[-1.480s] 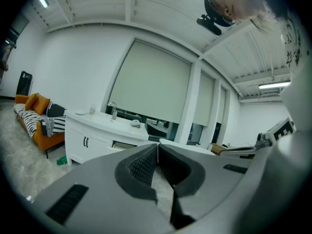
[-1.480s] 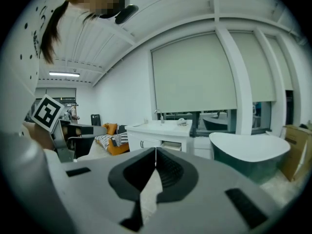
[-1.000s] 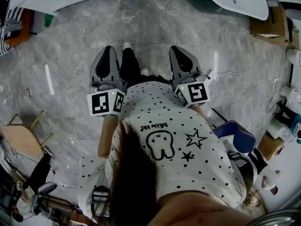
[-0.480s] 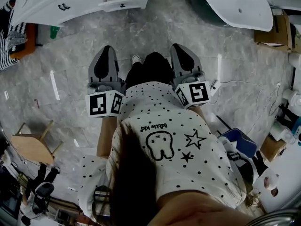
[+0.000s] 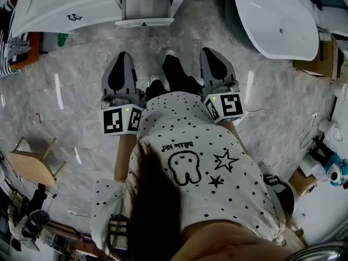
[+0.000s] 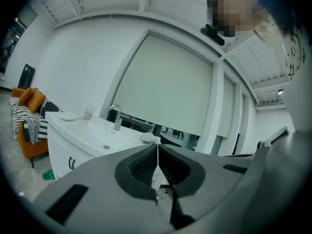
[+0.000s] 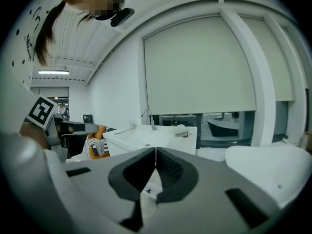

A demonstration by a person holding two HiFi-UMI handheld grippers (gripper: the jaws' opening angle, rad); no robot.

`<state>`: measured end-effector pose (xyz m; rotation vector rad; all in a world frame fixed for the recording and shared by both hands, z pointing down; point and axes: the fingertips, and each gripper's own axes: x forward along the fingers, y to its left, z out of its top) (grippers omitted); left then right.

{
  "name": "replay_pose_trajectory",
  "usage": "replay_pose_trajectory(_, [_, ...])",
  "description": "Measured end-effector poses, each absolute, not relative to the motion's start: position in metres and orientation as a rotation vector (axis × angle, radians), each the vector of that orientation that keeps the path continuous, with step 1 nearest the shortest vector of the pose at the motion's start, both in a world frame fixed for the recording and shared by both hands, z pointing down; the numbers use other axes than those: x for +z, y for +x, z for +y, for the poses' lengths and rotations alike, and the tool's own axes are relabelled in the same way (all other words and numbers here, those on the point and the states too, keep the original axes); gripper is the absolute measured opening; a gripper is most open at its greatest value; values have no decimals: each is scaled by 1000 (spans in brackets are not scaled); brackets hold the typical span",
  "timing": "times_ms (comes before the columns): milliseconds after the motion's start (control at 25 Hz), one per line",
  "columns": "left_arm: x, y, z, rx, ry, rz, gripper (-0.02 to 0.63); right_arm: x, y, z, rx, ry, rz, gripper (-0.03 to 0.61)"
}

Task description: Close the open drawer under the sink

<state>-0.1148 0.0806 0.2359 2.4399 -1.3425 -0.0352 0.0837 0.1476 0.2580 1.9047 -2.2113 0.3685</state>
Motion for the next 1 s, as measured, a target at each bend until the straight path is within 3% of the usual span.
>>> replay_pose_trajectory(680, [234, -77, -16, 3, 2410, -1474, 11, 261, 149, 56, 432, 1844, -2219, 14])
replay_pose_trajectory(1000, [341, -95, -24, 279, 2335, -1455, 12, 282, 130, 41, 469, 1802, -2214, 14])
